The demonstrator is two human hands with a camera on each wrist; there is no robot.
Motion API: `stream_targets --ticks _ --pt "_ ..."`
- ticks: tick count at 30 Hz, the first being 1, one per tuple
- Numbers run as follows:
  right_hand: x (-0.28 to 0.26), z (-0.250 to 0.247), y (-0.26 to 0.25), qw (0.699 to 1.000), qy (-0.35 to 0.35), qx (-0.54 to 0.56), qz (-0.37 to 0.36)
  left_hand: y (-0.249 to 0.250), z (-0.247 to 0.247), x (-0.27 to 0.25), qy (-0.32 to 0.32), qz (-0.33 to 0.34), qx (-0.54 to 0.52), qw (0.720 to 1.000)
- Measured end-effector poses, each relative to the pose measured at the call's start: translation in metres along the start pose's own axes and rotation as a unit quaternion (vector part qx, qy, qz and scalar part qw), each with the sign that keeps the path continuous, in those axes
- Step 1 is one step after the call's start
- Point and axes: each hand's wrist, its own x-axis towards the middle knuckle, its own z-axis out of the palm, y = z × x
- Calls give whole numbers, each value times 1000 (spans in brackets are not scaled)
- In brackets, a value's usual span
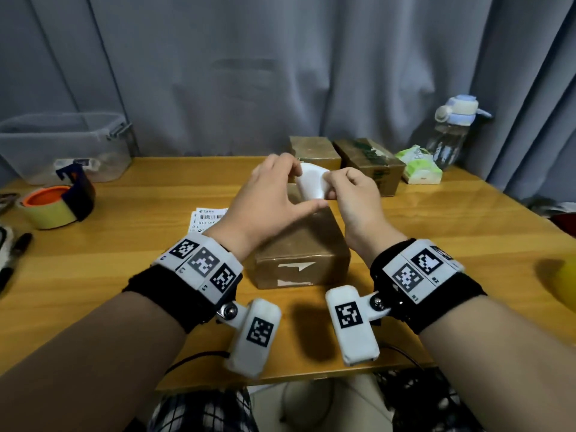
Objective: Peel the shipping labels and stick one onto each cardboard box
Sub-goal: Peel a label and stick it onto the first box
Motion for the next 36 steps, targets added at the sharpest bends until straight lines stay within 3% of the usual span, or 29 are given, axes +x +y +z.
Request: stream_targets --ticks 10,16,22,25,28,32,36 --pt "-5 13 -3 999 -29 -24 -27 -1 -1 -8 36 -12 28 999" --pt "-1 7 -11 997 -61 -24 -37 -6 -9 -5 47 -23 -65 997" --pt "-4 -1 -21 988 -139 -53 -39 -9 -14 -1 63 -12 -69 996" --pt "4 -6 -17 961 -151 -195 -124 -14 -13 3 60 -62 -147 985" --pt "9 -12 -10 904 -197 -325 -195 -15 -12 5 38 -128 -254 958" --pt "8 -16 -7 892 -215 -341 -205 -15 -10 5 -23 -192 -325 926" --pt "7 -14 -7 874 -207 -379 -224 -19 -5 9 -27 -233 -329 915"
